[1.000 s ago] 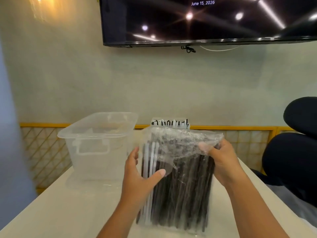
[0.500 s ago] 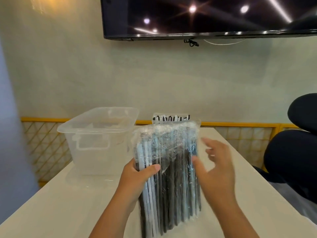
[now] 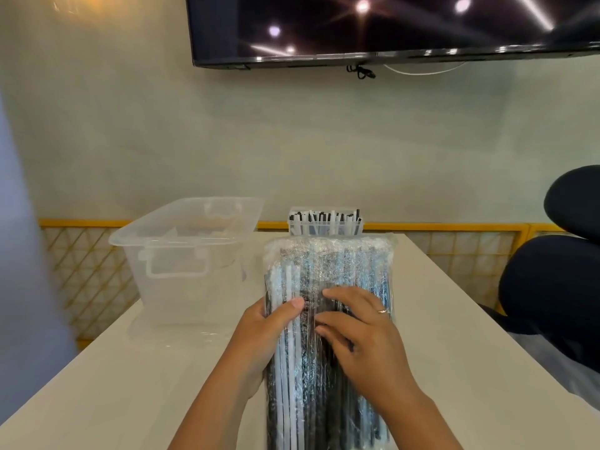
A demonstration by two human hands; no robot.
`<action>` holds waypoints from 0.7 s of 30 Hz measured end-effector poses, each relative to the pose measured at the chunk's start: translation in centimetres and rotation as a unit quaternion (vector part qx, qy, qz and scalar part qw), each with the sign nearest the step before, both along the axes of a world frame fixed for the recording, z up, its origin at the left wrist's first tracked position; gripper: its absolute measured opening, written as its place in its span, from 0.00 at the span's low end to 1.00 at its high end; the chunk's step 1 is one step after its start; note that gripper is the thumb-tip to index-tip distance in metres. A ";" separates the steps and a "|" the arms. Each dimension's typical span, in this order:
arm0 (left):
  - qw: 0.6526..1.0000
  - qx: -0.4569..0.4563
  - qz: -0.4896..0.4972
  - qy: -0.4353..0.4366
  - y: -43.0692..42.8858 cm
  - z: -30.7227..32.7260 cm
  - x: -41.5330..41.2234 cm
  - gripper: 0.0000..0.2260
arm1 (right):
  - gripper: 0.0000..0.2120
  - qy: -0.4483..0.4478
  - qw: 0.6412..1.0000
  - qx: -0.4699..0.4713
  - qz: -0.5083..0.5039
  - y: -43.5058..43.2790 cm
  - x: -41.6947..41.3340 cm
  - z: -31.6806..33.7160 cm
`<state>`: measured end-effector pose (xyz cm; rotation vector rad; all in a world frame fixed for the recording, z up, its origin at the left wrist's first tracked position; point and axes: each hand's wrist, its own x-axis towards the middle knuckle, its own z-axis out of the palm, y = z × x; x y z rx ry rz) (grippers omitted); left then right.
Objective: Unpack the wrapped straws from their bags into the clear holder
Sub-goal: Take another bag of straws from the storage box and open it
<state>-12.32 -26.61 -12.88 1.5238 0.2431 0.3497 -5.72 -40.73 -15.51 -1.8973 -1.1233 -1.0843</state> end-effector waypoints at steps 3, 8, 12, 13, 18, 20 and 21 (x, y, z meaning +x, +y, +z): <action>1.000 0.000 0.005 -0.004 -0.2 0.0 -0.1 0.08 | 0.11 -0.019 0.999 0.026 -0.004 -0.2 0.2 -0.2; 1.000 -0.002 0.006 0.005 0.0 0.2 -0.4 0.08 | 0.14 0.001 0.999 -0.036 -0.005 -0.8 0.0 -0.1; 1.000 -0.001 -0.004 0.016 0.3 0.3 -0.7 0.11 | 0.18 0.024 0.998 -0.053 0.032 -1.0 0.3 0.5; 1.000 0.001 -0.007 0.016 0.3 0.3 -0.7 0.11 | 0.19 0.032 0.997 -0.049 0.041 -1.1 0.3 0.7; 1.000 0.002 -0.009 0.019 -0.1 0.4 -0.9 0.09 | 0.15 0.004 0.999 -0.012 0.047 -0.7 0.2 0.9; 1.000 0.001 -0.011 0.025 -0.3 0.4 -1.0 0.13 | 0.10 -0.014 0.999 0.002 0.044 -0.5 0.2 1.0; 1.000 -0.001 -0.011 0.025 -0.3 0.4 -1.1 0.14 | 0.09 -0.015 0.999 0.004 0.044 -0.4 0.1 0.9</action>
